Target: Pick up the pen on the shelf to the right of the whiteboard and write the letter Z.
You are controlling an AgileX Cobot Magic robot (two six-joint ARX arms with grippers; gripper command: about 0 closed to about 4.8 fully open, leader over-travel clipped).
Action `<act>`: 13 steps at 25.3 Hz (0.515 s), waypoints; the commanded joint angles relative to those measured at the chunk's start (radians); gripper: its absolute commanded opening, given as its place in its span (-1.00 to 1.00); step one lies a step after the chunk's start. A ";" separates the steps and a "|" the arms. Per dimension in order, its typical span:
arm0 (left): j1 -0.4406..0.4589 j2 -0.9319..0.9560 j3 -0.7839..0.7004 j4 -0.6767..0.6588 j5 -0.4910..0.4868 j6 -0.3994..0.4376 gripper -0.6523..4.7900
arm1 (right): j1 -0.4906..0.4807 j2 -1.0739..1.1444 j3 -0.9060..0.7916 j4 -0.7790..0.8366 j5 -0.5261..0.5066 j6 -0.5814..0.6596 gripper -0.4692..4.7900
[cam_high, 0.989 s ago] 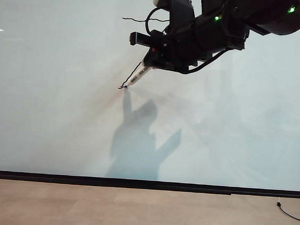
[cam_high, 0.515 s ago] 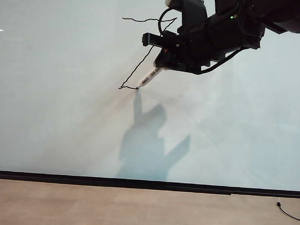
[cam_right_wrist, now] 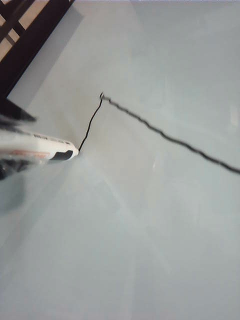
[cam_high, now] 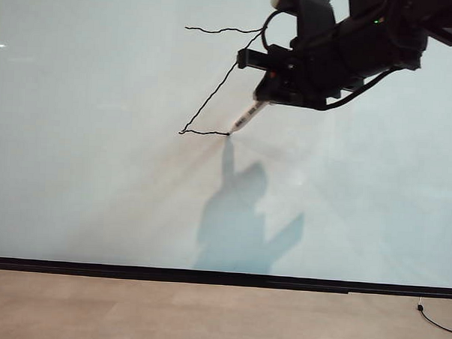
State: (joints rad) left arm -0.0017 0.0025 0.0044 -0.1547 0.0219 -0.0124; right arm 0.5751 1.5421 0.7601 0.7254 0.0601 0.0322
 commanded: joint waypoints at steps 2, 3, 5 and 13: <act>0.000 0.001 0.002 0.006 0.001 0.005 -0.78 | -0.019 -0.030 -0.017 0.032 0.055 -0.006 -0.86; 0.000 0.001 0.002 0.005 0.000 0.005 -0.78 | -0.023 -0.039 -0.024 0.031 0.055 -0.006 -0.86; 0.000 0.001 0.002 0.005 0.000 0.005 -0.78 | -0.036 -0.052 -0.034 0.028 0.055 -0.007 -0.86; 0.000 0.001 0.002 0.006 0.001 0.005 -0.78 | -0.059 -0.090 -0.048 0.007 0.055 -0.014 -0.86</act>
State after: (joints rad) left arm -0.0017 0.0025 0.0044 -0.1543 0.0223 -0.0120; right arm 0.5232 1.4593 0.7086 0.7052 0.0692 0.0311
